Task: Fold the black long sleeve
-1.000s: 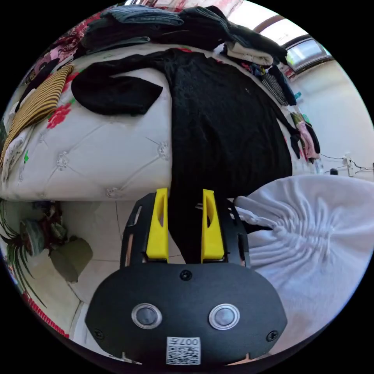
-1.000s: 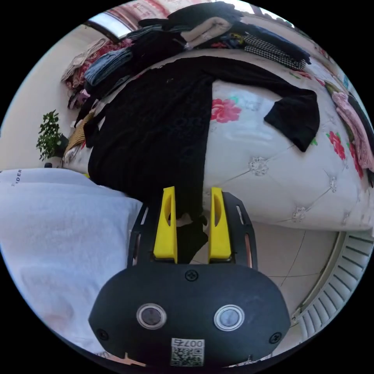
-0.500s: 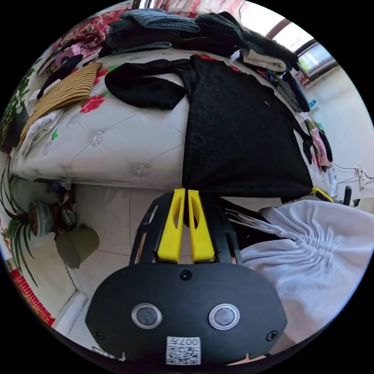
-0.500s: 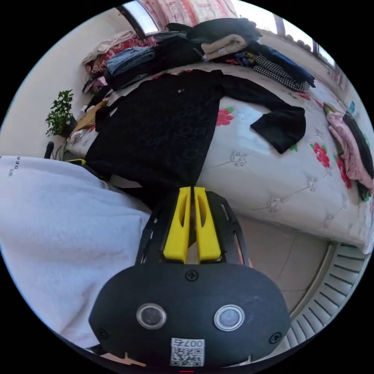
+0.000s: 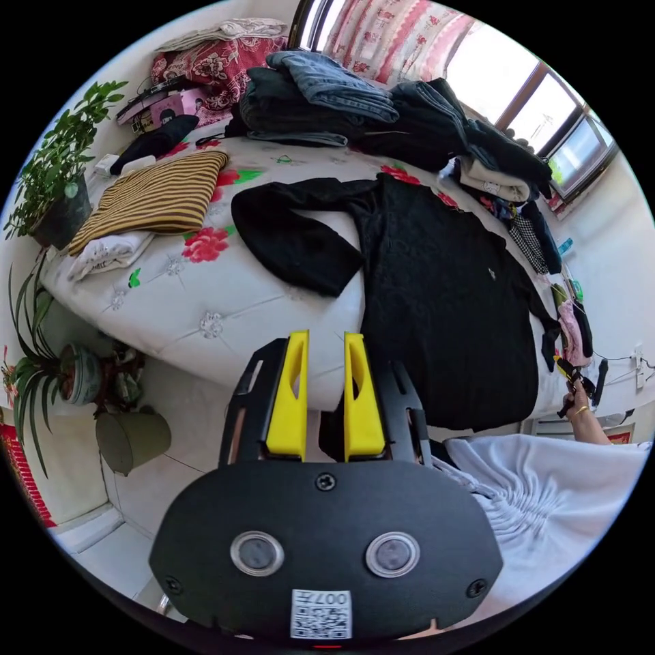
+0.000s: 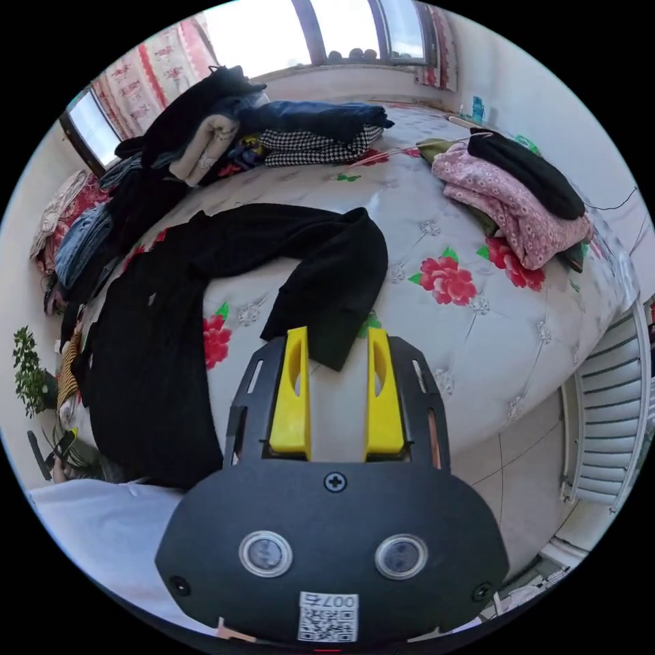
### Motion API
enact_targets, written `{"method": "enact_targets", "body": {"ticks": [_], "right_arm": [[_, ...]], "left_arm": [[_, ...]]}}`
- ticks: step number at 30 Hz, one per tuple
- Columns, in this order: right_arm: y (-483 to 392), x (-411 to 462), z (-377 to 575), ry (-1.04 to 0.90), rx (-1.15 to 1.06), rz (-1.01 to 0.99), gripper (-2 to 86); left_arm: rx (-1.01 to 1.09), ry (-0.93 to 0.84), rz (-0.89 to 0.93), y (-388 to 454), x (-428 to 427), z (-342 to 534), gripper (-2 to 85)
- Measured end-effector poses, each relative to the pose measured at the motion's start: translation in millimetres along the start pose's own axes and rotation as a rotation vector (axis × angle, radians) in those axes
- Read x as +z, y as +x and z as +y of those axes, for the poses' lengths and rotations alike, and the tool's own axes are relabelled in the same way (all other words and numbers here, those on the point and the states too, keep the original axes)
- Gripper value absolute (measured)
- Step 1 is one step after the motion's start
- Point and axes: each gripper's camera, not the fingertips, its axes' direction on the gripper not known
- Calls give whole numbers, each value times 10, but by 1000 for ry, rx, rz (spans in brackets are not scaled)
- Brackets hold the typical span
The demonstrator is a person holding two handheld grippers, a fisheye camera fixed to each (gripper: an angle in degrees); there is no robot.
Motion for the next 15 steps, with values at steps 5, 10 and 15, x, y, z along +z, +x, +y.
{"method": "enact_targets", "body": {"ticks": [5,10,15], "right_arm": [[-48,333,-335,-120,-41,125,19],[822,-237,-688,22,226,337,5],[987,-580,-732,127,397,425,5]], "left_arm": [[-1,-28,-32,-63,179,-661,89],[-26,-35,-10,-147,301,-1262,81],[110,91,49,172,207,-1986,74]]}}
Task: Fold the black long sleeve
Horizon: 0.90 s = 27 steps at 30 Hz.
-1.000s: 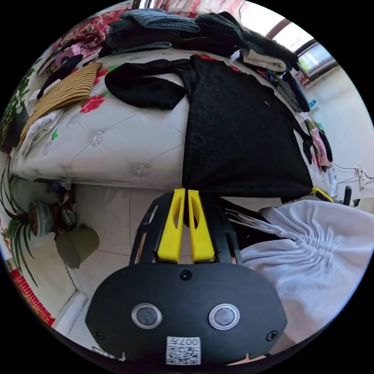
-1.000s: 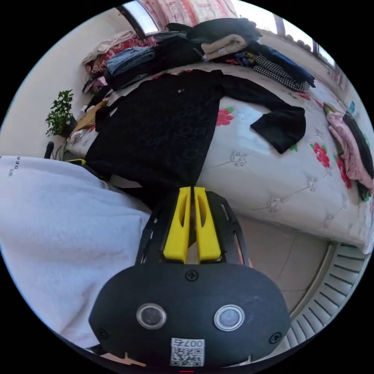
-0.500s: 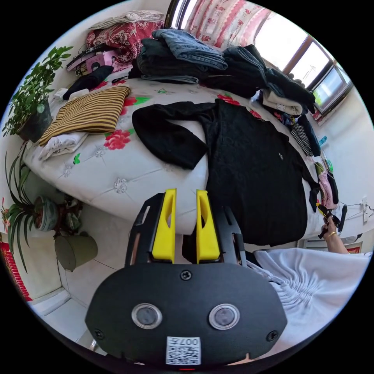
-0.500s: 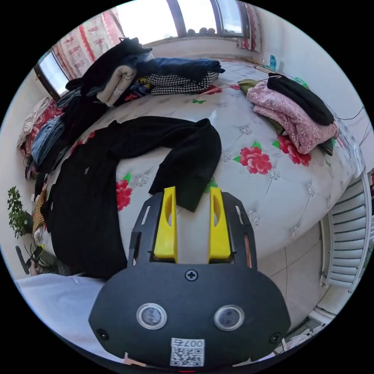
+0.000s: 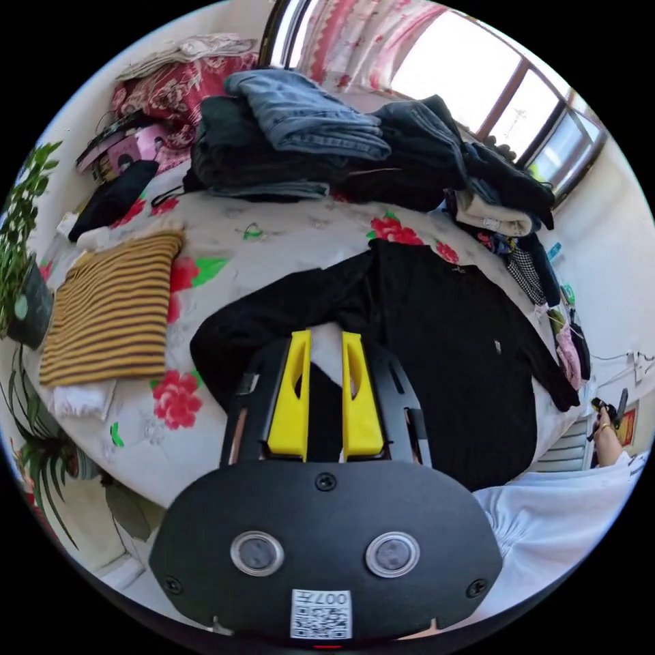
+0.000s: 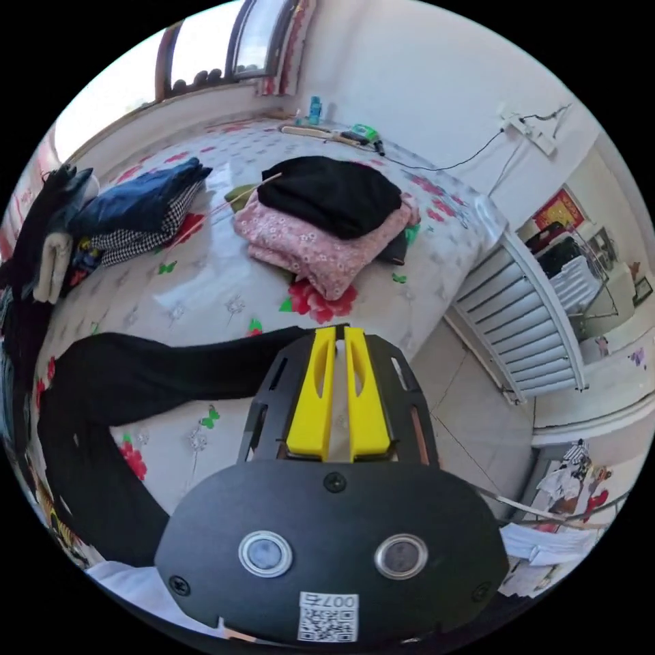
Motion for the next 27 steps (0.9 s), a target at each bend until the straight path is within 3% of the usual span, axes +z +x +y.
{"method": "enact_targets", "body": {"ticks": [3,9,13,18,21,23,27], "right_arm": [[-835,-118,60,109,-130,-170,3],[-3704,103,405,35,-612,-536,-1],[-5144,484,745,-81,-796,-539,-2],[-5625,934,950,-97,-899,-356,-3],[-5714,982,922,-85,-949,-327,-3],[-5731,983,853,-132,-884,-324,-3],[-5408,516,927,4,-759,-524,-3]], "left_arm": [[126,-10,42,221,286,-624,70],[300,-119,99,698,1209,-1706,67],[369,-180,14,803,1620,-1969,50],[305,-153,36,384,1595,-2115,43],[143,-124,-59,-23,1468,-2155,11],[84,-67,62,-274,1196,-2094,42],[63,7,19,-355,653,-1651,58]]}}
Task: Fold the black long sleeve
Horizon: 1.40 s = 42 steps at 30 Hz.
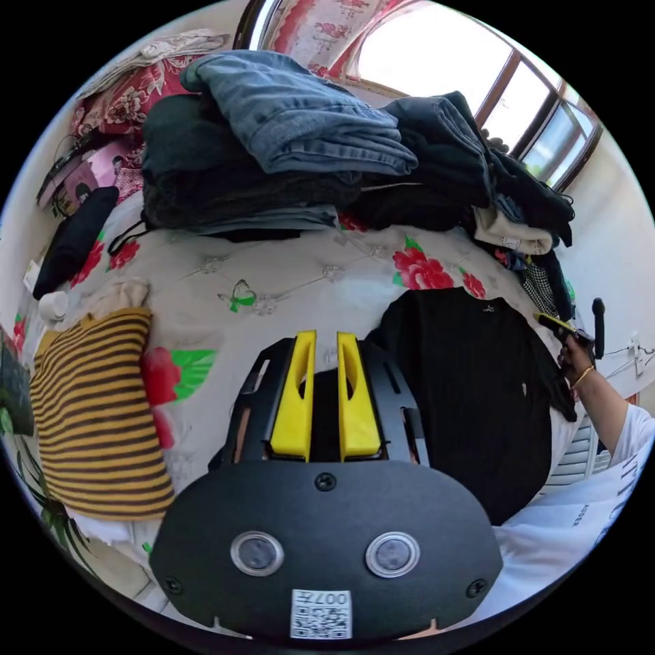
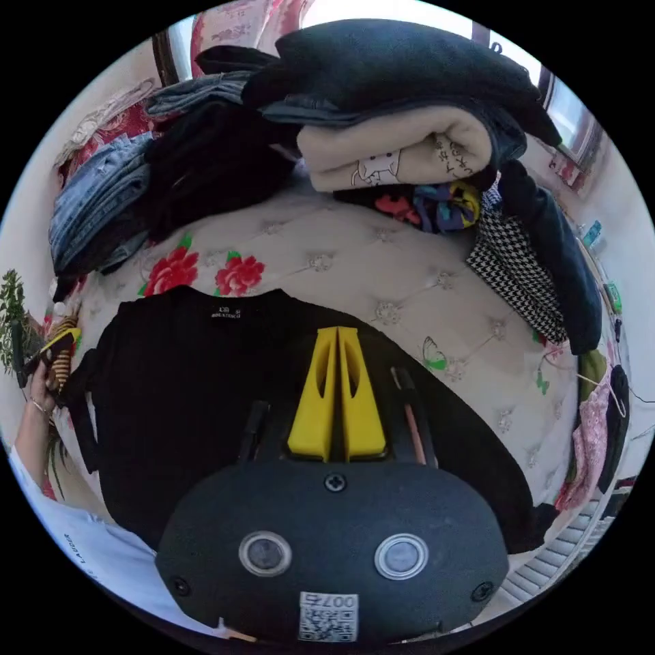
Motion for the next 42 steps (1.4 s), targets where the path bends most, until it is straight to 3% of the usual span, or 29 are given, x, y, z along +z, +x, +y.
{"method": "enact_targets", "body": {"ticks": [4,7,12,13,17,29,36,42], "right_arm": [[-173,-508,674,118,41,-182,-3],[-375,-662,1267,97,21,-233,-3],[-567,-781,1897,-19,-58,-292,-3],[-575,-822,1988,-45,-82,-291,-3],[-487,-1111,2238,-3,-105,-257,-3],[46,-1746,3138,102,103,-182,-2],[10,-1828,3219,122,125,-225,-2],[-230,-2025,3056,219,43,-300,0]], "left_arm": [[-43,-4,-166,160,-440,879,74],[-69,-58,-180,306,-487,1293,81],[85,-208,-215,498,-49,1193,59],[92,-112,-215,469,-106,1170,33],[-76,-221,-93,146,-289,846,-6],[-361,562,374,-879,-2893,1343,-10],[-437,656,430,-999,-3260,1377,-10],[-148,768,656,292,-3675,1101,-6]]}}
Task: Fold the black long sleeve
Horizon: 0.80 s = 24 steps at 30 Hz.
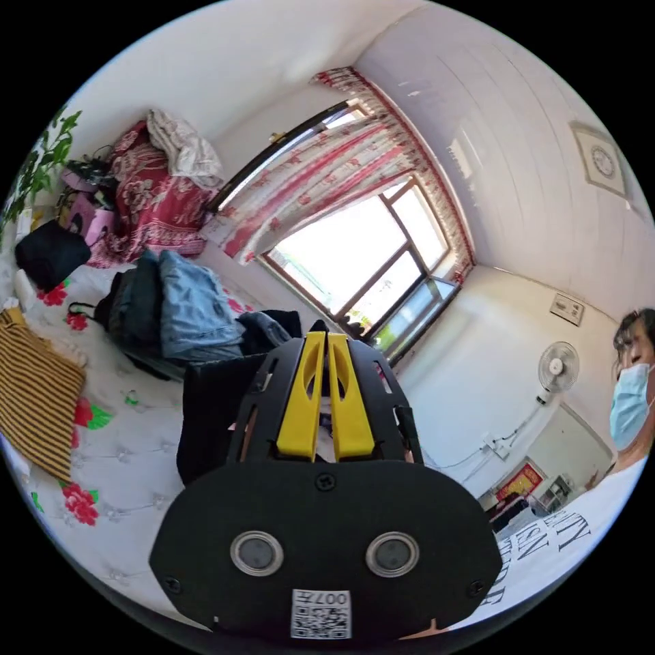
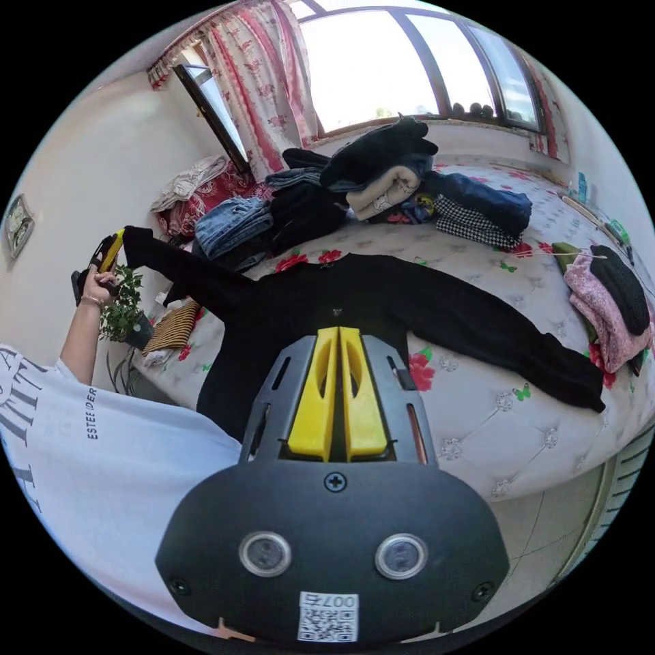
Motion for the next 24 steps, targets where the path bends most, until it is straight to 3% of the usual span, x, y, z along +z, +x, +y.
{"method": "enact_targets", "body": {"ticks": [3,5,9,11,14,20,24], "right_arm": [[-182,66,-89,21,-45,-44,5],[-270,171,-121,10,-60,-50,10],[-309,392,-121,-43,-22,-70,26],[-292,485,-90,-80,-14,-64,32],[-278,695,-59,-165,-21,-36,39],[-489,1299,-198,-300,-66,-23,53],[-1080,1782,-379,-346,-269,41,59]], "left_arm": [[140,-93,145,738,507,482,4],[242,-291,197,1057,979,1119,48],[319,-615,119,951,1376,2150,64],[380,-791,-43,669,1450,2695,62],[408,-901,-210,229,1458,3050,59],[416,-1000,-359,-520,1893,3319,61],[416,-1046,-386,-858,2323,3502,55]]}}
